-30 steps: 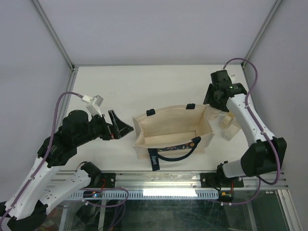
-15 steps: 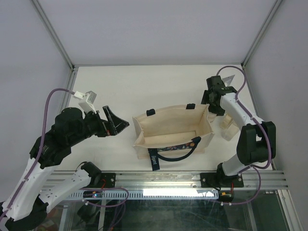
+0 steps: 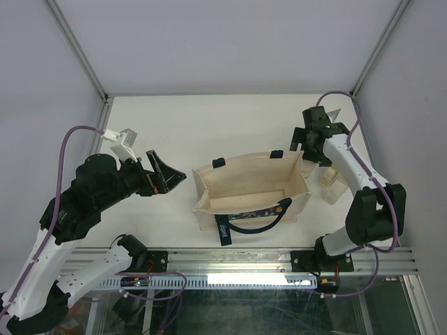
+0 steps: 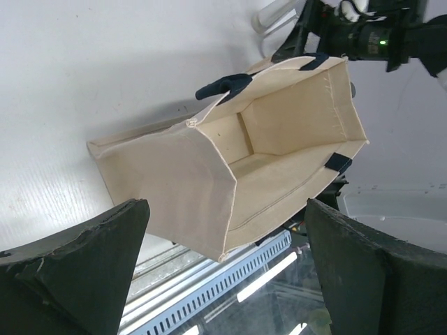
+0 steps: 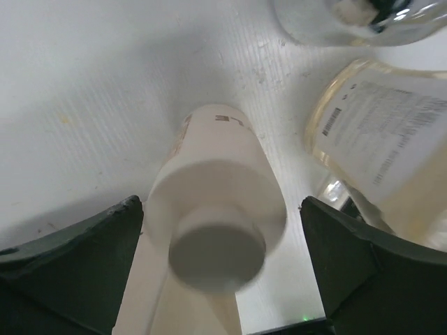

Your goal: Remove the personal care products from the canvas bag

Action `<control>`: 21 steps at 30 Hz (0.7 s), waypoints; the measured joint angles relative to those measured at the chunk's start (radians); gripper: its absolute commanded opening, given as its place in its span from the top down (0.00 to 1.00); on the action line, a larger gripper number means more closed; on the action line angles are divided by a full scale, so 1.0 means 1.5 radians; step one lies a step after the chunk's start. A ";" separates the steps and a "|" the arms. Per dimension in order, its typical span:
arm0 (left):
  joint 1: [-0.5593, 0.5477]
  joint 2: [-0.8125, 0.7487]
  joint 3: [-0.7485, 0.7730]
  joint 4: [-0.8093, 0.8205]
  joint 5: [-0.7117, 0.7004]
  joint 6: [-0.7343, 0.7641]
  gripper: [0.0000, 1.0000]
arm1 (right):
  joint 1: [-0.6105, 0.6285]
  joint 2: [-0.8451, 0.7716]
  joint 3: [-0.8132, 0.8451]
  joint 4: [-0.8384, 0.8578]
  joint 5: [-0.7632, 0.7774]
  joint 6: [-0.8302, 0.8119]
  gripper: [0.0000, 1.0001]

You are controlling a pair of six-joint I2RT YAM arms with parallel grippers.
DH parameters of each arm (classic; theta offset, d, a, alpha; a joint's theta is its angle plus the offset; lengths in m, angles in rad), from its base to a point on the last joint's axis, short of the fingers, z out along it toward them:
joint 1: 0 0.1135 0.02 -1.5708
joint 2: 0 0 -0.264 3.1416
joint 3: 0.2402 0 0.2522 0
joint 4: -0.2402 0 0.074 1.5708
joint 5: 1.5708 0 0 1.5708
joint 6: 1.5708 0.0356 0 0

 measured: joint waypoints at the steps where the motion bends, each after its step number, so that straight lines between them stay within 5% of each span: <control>1: 0.000 0.004 0.005 0.000 -0.001 0.001 0.01 | 0.000 -0.013 0.018 -0.018 0.000 -0.003 0.00; 10: 0.000 0.072 0.102 -0.003 -0.038 0.036 0.01 | 0.000 -0.215 0.257 -0.122 -0.052 -0.037 0.00; 21: 0.000 0.148 0.379 0.001 -0.143 0.155 0.01 | 0.000 -0.417 0.450 -0.184 -0.198 -0.047 0.00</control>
